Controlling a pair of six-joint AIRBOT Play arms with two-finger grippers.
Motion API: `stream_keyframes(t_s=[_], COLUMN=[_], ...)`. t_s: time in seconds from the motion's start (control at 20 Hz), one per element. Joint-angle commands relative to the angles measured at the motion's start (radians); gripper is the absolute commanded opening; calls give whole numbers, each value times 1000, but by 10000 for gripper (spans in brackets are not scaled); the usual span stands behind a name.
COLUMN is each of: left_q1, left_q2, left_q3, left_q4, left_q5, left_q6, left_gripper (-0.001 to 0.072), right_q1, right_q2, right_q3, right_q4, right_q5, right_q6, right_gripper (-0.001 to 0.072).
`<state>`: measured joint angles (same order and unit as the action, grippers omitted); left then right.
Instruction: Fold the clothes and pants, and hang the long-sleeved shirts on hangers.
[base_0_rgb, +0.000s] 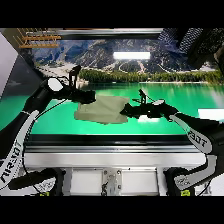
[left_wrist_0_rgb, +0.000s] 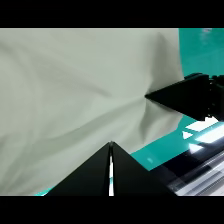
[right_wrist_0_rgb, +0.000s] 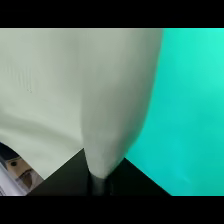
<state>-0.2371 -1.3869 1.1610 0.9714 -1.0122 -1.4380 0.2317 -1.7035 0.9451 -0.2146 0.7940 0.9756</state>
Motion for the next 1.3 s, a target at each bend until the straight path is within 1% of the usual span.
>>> stream_keyframes(t_s=[0.0,0.05,0.1,0.25,0.3,0.4,0.45,0.6,0.7,0.75,0.8,0.9,0.95,1.15,1.25], left_q1=[-4,-4,-4,-4,-4,-4,-4,-4,-4,-4,-4,-4,-4,-4,-4], left_q2=[1,1,1,0,0,0,0,0,0,0,0,0,0,0,0], left_q3=[-1,-1,-1,-1,-2,-2,-2,-2,-2,-2,-2,-2,-2,-2,-2], left_q4=[2,2,2,2,2,2,1,2,1,2,1,1,2,2,2], left_q5=[-10,-10,-9,-8,-5,-5,-4,-4,-4,-4,-4,-4,-4,-5,-7], left_q6=[-2,-2,-2,-2,-2,-2,-2,-2,-3,-3,-3,-3,-3,-2,-2], left_gripper=[4,4,4,4,4,4,4,4,4,4,4,4,4,4,5], right_q1=[9,-24,-81,-326,-420,-625,-731,-1001,-1133,-1179,-1208,-1218,-1210,-1202,-1203], right_q2=[-8,21,63,230,283,378,415,470,471,473,483,521,541,594,603], right_q3=[50,53,58,58,58,58,58,58,54,42,21,-41,-75,-165,-168], right_q4=[18,-52,-167,-574,-673,-809,-846,-890,-893,-897,-920,-1028,-1064,-1083,-1135], right_q5=[-19,-20,-19,-5,8,26,30,50,82,89,87,79,79,84,87], right_q6=[-26,23,91,330,377,418,433,470,479,510,560,665,687,690,690], right_gripper=[15,15,15,15,15,15,16,16,15,15,15,15,15,16,23])
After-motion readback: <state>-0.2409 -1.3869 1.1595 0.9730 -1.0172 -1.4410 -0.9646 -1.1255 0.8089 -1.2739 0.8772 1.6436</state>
